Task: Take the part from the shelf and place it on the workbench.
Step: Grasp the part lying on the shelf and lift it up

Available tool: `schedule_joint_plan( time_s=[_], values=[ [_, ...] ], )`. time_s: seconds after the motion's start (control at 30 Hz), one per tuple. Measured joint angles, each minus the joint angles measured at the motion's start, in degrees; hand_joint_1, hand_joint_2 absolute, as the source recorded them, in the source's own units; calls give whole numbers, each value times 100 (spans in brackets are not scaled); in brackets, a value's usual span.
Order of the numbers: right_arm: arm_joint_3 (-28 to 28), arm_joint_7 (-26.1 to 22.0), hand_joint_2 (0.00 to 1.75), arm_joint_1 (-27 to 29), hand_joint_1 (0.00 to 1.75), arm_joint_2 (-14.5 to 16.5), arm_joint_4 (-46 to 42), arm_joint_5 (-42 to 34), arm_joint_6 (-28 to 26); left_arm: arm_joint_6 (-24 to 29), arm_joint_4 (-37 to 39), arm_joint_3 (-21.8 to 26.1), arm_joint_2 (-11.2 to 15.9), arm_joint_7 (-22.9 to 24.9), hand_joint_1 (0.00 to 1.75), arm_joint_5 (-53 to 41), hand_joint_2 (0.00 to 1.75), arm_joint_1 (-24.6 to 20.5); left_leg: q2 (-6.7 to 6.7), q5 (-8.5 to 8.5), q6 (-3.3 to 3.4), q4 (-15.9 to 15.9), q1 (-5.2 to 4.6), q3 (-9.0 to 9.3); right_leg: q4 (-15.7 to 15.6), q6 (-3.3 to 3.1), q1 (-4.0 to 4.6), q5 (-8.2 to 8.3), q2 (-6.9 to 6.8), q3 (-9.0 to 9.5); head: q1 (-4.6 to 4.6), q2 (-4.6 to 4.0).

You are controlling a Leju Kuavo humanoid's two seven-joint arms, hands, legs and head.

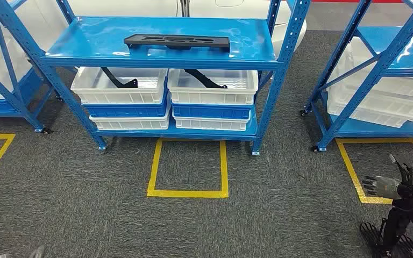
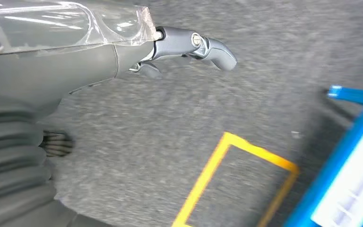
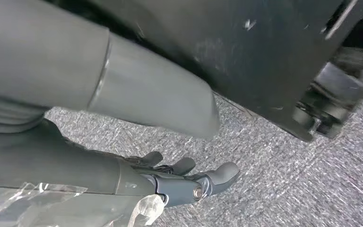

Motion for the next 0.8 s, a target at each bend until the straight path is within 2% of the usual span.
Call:
schedule_joint_plan(
  time_s=[0.07, 0.13, 0.17, 0.2, 0.3, 0.37, 0.4, 0.47, 0.5, 0.53, 0.57, 0.63, 0.67, 0.7, 0.73, 0.8],
  values=[
    [37, 10, 0, -12, 0, -1, 8, 1, 0, 70, -177, 13, 75, 59, 0, -41, 0, 4, -7, -2, -2, 1, 0, 12, -339, -12, -1, 218, 0, 169, 1, 0],
    [107, 32, 0, -25, 0, -2, 33, -2, 0, 210, -525, 34, 213, 191, 0, -163, 0, 9, -24, -8, -14, 4, -4, 33, -1162, -59, 2, 634, 2, 566, 1, -1],
    [140, 40, 0, -27, 0, -2, 52, -7, 0, 282, -693, 45, 276, 274, 0, -256, 0, 12, -32, -13, -27, 13, -15, 31, -1538, -89, 6, 770, 2, 737, 2, -1],
    [173, 46, 0, -28, 0, -2, 67, -13, 0, 351, -851, 57, 333, 366, 0, -368, 0, 17, -36, -13, -45, 19, -22, 21, -1776, -118, 13, 839, 3, 836, 2, -1],
    [258, 52, 0, -30, 0, 8, 93, -34, 0, 529, -1293, 108, 491, 668, 0, -787, 0, 52, -36, -15, -116, 38, -20, -15, -1921, -193, 18, 869, 6, 866, 2, 0],
    [305, 64, 0, -41, 0, 19, 106, -38, 0, 613, -1558, 137, 585, 873, 0, -1123, 0, 76, -42, -163, -192, 255, -2, -102, -1951, -246, -16, 897, 4, 873, -6, -1],
    [323, 74, 0, -46, 0, 24, 114, -40, -1, 649, -1675, 150, 630, 978, 0, -1300, 0, 86, -45, -326, -240, 544, 20, -229, -1963, -267, -36, 907, 1, 878, -13, -1],
    [345, 93, 0, -49, 0, 22, 130, -45, -1, 705, -1879, 164, 694, 1184, 0, -1653, 0, 117, -46, -691, -335, 1364, 79, -608, -1963, -281, -44, 907, 0, 876, -24, -1],
    [358, 100, 0, -49, 0, 23, 135, -48, -1, 727, -1980, 169, 717, 1290, 0, -1836, 0, 144, -45, -789, -370, 1692, 112, -771, -1962, -279, -50, 905, 1, 876, -26, -2],
    [372, 107, 0, -50, 0, 23, 137, -52, -1, 747, -2084, 171, 738, 1395, 0, -2027, 0, 169, -44, -773, -398, 1807, 142, -836, -1961, -274, -59, 902, 3, 880, -27, -2],
    [385, 114, 0, -52, 0, 23, 139, -59, -1, 765, -2186, 175, 759, 1495, 0, -2216, 0, 188, -43, -657, -422, 1697, 167, -794, -1960, -265, -70, 896, 5, 889, -27, -2],
    [406, 123, 0, -58, 0, 23, 142, -84, -3, 804, -2393, 188, 799, 1685, 0, -2606, 0, 199, -38, -237, -466, 892, 217, -427, -1959, -226, -88, 872, 6, 923, -28, -1],
    [413, 127, 0, -61, 0, 20, 148, -97, -4, 828, -2482, 197, 813, 1771, 0, -2789, 0, 200, -43, -89, -477, 486, 221, -242, -1953, -194, -82, 854, 10, 935, -30, -1],
    [421, 131, 0, -64, 0, 18, 154, -115, -5, 851, -2571, 204, 824, 1865, 0, -2986, 0, 207, -50, 2, -472, 195, 221, -112, -1951, -161, -72, 841, 13, 940, -26, -1],
    [426, 134, 0, -68, 0, 16, 160, -133, -6, 871, -2649, 209, 828, 1954, 0, -3173, 0, 220, -59, 17, -454, 62, 212, -60, -1953, -132, -61, 832, 16, 938, -22, -1],
    [429, 140, 0, -74, 0, 13, 167, -180, -7, 912, -2794, 210, 831, 2133, 0, -3572, 0, 249, -71, 7, -384, 39, 192, -63, -1969, -73, -57, 826, 19, 935, -11, 0]
  ],
)
